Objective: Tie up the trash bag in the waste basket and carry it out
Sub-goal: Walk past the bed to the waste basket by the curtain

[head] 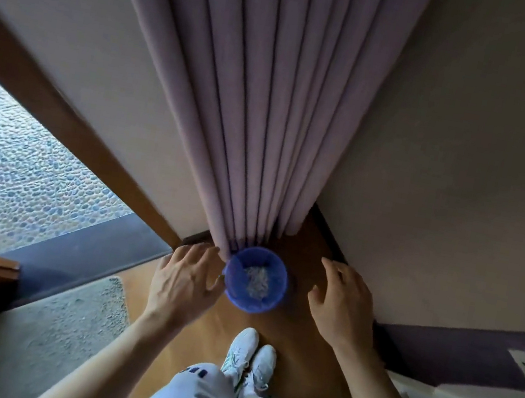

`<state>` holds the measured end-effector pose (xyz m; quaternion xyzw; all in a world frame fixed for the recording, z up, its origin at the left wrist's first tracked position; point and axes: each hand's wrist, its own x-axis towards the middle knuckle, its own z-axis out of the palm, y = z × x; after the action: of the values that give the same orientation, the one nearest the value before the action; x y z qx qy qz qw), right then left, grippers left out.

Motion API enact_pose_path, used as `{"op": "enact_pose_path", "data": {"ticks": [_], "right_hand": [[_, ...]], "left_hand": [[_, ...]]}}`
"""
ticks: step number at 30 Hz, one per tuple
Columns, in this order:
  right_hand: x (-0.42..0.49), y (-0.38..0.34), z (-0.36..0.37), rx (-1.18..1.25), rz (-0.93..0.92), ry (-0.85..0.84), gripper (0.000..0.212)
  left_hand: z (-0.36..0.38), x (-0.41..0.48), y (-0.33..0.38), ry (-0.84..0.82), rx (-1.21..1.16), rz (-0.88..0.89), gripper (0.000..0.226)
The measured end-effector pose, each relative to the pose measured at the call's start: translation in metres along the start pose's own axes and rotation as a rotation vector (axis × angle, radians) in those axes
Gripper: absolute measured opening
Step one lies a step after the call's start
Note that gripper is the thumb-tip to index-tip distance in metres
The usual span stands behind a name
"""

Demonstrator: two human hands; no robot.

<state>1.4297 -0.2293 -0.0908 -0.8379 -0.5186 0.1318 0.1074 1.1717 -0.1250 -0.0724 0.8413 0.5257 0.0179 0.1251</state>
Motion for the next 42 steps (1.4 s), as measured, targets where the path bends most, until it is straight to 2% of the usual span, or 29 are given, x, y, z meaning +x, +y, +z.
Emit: {"op": "enact_pose_path", "data": {"ticks": [4,8,19,31,35,42], "right_hand": [[-0.005,0.010,0.009,0.006,-0.026,-0.016,0.058],[-0.010,0.022,0.022,0.023,-0.028,-0.029,0.057],[0.006,0.045,0.083,0.029,0.027,-0.075,0.058],[0.077,0.109,0.250,0.017,0.049,-0.141,0.059],[0.105,0.138,0.309,0.051,0.124,-0.177,0.061],[0.142,0.185,0.404,0.048,0.107,-0.239,0.059]], "left_hand": [[0.015,-0.006,-0.001,0.003,0.008,-0.048,0.059],[0.030,-0.009,-0.004,-0.089,0.039,-0.086,0.067],[0.083,0.023,-0.029,-0.152,0.057,-0.105,0.066],[0.264,0.085,-0.083,-0.225,-0.002,-0.057,0.068],[0.324,0.105,-0.097,-0.208,0.006,-0.037,0.068],[0.426,0.133,-0.120,-0.168,-0.001,-0.016,0.061]]}}
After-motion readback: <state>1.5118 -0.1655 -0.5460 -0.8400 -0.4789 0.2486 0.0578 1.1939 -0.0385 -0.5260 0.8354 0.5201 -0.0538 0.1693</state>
